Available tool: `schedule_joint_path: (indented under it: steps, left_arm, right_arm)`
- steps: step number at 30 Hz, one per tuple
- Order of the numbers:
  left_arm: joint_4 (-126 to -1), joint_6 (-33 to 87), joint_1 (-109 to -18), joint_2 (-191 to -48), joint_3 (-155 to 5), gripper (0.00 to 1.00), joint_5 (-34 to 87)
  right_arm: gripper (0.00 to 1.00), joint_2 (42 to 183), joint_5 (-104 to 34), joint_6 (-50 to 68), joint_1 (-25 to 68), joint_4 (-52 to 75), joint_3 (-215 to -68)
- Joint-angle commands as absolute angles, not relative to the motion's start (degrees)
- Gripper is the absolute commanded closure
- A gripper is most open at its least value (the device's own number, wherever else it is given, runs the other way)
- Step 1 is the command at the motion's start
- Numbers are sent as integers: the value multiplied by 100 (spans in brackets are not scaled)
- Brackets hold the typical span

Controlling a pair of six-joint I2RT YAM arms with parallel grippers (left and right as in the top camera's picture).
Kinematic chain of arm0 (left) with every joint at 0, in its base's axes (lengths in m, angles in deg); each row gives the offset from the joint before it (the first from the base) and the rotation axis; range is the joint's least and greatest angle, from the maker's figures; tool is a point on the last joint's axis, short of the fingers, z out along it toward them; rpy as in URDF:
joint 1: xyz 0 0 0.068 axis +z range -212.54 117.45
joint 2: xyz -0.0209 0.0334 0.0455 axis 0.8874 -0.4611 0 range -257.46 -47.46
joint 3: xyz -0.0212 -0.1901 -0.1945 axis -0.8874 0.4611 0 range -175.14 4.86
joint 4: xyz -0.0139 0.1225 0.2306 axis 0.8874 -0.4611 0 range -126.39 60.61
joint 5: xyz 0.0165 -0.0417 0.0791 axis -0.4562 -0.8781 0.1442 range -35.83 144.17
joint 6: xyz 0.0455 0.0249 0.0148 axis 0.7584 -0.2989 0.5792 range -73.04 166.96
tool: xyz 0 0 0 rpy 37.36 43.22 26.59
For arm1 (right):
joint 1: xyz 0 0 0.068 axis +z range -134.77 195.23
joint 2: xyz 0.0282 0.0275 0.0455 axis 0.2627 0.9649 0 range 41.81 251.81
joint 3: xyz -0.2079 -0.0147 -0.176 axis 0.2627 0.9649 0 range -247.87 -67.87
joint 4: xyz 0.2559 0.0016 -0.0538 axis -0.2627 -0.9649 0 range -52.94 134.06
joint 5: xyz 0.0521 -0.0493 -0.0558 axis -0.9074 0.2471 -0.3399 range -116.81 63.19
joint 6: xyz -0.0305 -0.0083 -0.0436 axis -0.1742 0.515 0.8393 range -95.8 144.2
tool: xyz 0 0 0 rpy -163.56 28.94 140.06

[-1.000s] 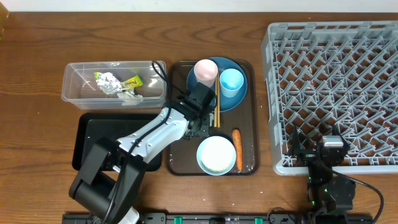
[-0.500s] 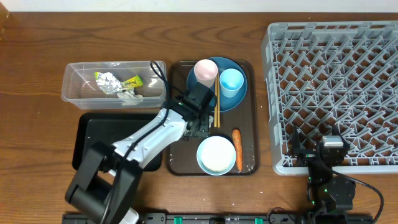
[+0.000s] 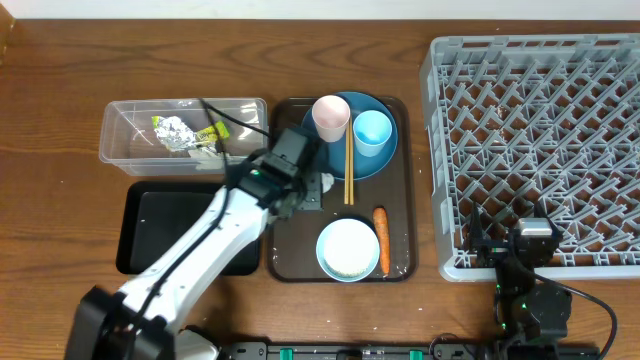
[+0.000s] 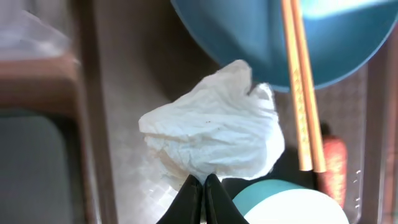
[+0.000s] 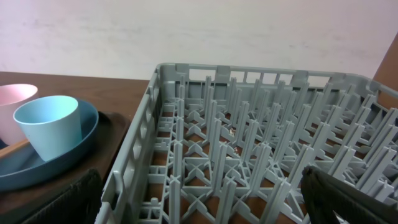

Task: Sort waste into correct bins and load items into the dishwasher rack
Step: 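Lift the tissue with the left gripper and carry it over the clear bin, then open the left gripper to drop the tissue into the clear bin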

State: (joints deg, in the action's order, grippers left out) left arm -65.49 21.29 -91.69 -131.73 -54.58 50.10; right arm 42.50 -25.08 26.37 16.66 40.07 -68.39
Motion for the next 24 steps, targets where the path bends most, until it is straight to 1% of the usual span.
schedule_joint_path:
  steps: [1,4,8,15,19,24]
  left_arm:
    - [-6551,2120,-8916,-12832,-5438,94,5080]
    - [-6459,2122,-8614,-12576,-5440,94,5084]
    - [-6208,2120,-7993,-12320,-5440,94,5086]
    - [-5670,2116,-6841,-12307,-5438,94,5082]
    - [-5465,2116,-6481,-12412,-5438,94,5082]
    - [-5261,2125,-6269,-12591,-5438,93,5082]
  right_arm:
    - [1,4223,-2471,2661,1734,4001,-6817]
    - [1,4223,-2471,2661,1734,4001,-6817]
    - [1,4223,-2471,2661,1734,4001,-6817]
    - [1,4223,-2471,2661,1734,4001,-6817]
    - [1,4223,-2471,2661,1734,4001,-6817]
    - [1,4223,-2471,2661,1734,4001,-6817]
